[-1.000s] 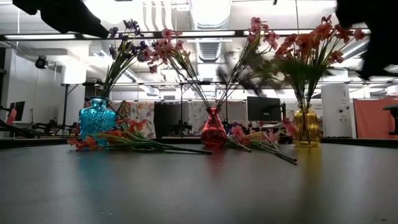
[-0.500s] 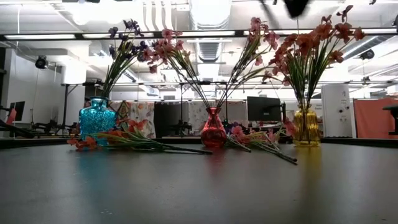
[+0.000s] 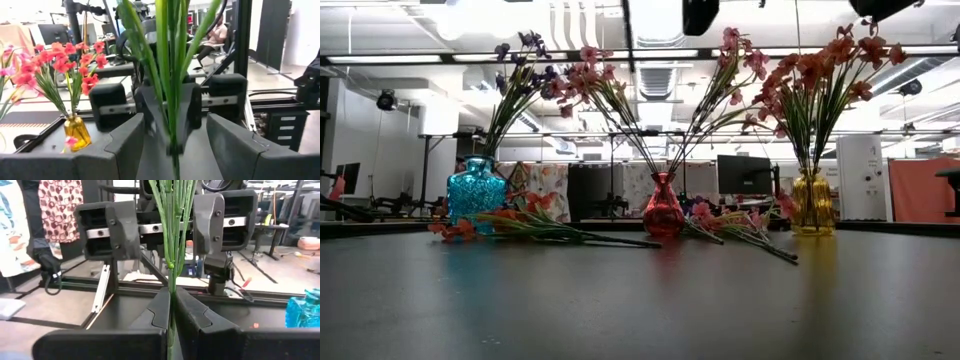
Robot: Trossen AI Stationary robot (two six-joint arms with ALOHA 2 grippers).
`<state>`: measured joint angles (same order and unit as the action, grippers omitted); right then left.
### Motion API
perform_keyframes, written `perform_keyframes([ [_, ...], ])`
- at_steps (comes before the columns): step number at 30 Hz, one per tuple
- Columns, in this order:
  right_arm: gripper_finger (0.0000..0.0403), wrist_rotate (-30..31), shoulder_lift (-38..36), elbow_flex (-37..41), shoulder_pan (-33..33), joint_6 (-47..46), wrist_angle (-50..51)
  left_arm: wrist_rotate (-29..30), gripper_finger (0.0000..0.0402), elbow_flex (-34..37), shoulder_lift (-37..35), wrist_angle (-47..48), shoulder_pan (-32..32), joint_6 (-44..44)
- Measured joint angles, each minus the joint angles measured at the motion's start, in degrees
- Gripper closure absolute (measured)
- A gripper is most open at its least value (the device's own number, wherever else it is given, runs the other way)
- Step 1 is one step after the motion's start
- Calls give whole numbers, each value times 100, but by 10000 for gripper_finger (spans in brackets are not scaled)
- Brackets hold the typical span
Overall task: Sort flowers into vase by color
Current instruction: Put the bottom right purple flower into the blue vase
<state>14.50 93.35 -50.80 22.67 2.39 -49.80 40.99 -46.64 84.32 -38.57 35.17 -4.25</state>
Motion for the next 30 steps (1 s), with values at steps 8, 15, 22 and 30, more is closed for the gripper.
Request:
perform_keyframes([
  [8, 390, -2, 87, -88, -58, 344, 39, 16, 263, -219, 85, -19, -74, -471],
  [15, 390, 34, 58, -88, -83, 367, 140, 47, 386, -217, 26, 1, -160, -530],
  [22, 348, 106, 41, -147, -97, 167, 442, 31, 394, -209, -24, 16, -294, -498],
  [30, 233, 663, -236, -168, -94, -21, 793, 560, 400, -209, -198, 214, -240, -458],
])
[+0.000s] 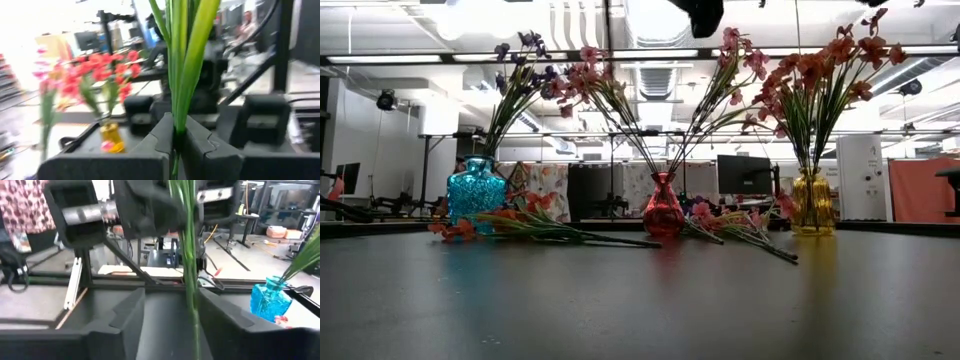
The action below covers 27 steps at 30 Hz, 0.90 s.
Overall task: Sort flowers into vase by color
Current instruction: Put the bottom right purple flower into the blue vase
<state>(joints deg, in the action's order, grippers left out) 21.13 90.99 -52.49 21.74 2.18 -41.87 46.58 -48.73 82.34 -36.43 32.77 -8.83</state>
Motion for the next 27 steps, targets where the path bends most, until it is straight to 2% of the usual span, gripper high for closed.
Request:
perform_keyframes([
  [4, 196, 40, -305, 0, 0, -241, 318, 748, 400, 4, -257, 594, 93, 154],
  [9, 166, 141, -572, 0, -2, -377, 648, 1181, 401, 11, -789, 1604, 105, 495],
  [12, 155, 141, -604, -2, -2, -446, 755, 1651, 401, 11, -1203, 2225, 105, 534],
  [17, 145, 142, -596, -2, -2, -621, 902, 2355, 401, 60, -2017, 3355, 86, 642],
  [22, 147, 144, -563, -2, -2, -761, 928, 2933, 401, 371, -3037, 4534, 44, 1390],
  [27, 152, 144, -563, -2, -2, -774, 904, 3107, 401, 1106, -4131, 4741, -294, 1903],
])
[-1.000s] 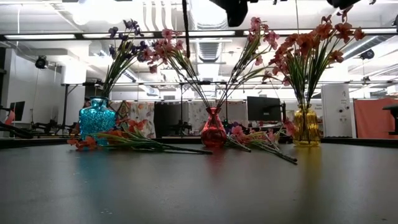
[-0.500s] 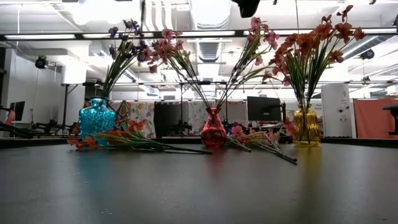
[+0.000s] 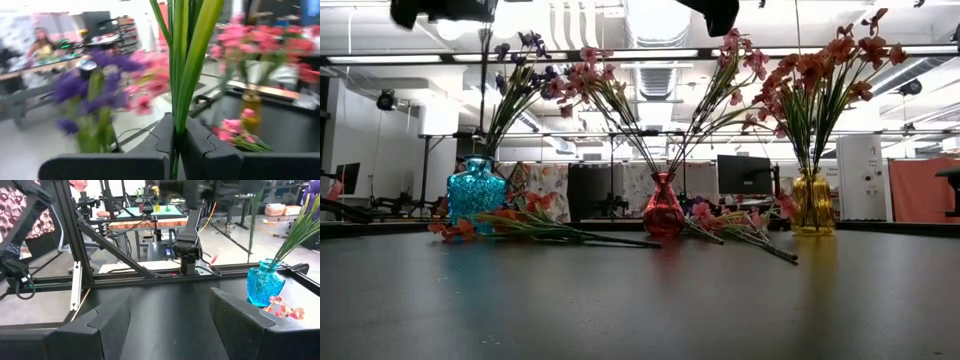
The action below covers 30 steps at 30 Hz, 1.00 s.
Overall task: Sort flowers into vase by color
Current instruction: Put the bottom right purple flower into the blue vase
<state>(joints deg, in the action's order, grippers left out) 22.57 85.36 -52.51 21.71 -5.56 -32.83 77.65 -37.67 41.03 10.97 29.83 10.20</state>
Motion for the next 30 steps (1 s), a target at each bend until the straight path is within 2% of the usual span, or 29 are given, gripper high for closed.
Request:
perform_keyframes([
  [6, 146, 2, 0, 0, 0, -53, -78, 237, 402, 591, -944, -89, -805, -101],
  [12, 147, 4, 1, 0, 0, -61, -78, -260, 402, 708, -1478, -118, -1464, -419],
  [21, 145, 13, 2, 0, -48, -43, -84, -684, 401, 664, -1667, -189, -1964, -673],
  [30, 149, 13, 2, 0, -103, 21, -78, -834, 401, 669, -1304, -541, -2416, -497],
])
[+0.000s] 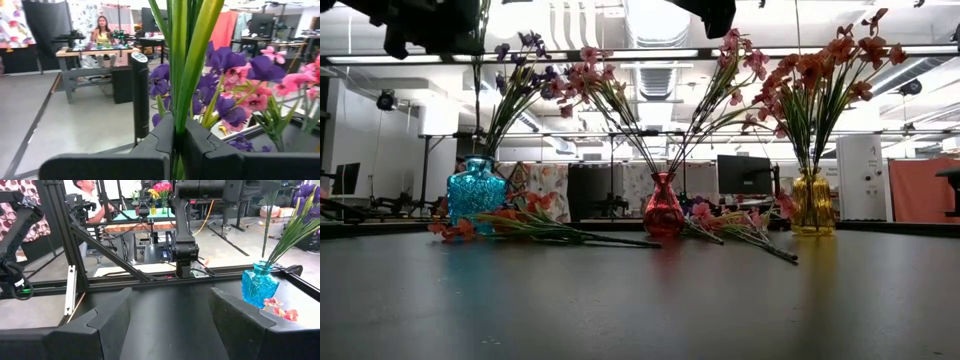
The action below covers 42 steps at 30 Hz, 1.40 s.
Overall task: Sort flowers into vase by color
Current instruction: Put the bottom right purple flower into the blue vase
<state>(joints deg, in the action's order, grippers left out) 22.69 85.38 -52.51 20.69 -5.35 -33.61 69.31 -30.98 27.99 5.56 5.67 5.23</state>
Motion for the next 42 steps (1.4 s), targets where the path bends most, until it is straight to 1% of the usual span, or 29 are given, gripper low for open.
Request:
perform_keyframes([
  [4, 146, -2, 0, 0, 0, 10, 0, 1, 401, 2, 209, 0, -177, 222],
  [9, 146, -2, 0, 0, 0, 94, 5, 1, 401, 5, 355, 1, -236, 319],
  [13, 149, -2, 0, 0, 0, 147, 19, 26, 401, 7, 371, 14, -243, 401],
  [17, 146, -4, 0, 0, 0, 147, 39, 181, 401, 14, 371, 197, -243, 583],
  [25, 142, -6, 0, 0, 0, 145, 37, 204, 401, 380, 367, 249, -243, 1163],
  [31, 138, -7, 0, 0, 0, 145, 37, 209, 400, 455, 355, 246, -243, 1262],
  [33, 136, -8, 0, 0, 0, 135, 37, 210, 392, 452, 354, 245, -243, 1359],
  [36, 134, -7, 0, 0, 0, 132, 37, 208, 369, 452, 354, 245, -243, 1382],
  [42, 133, -8, 0, 0, 0, 127, 37, 191, 296, 450, 354, 245, -240, 1507],
])
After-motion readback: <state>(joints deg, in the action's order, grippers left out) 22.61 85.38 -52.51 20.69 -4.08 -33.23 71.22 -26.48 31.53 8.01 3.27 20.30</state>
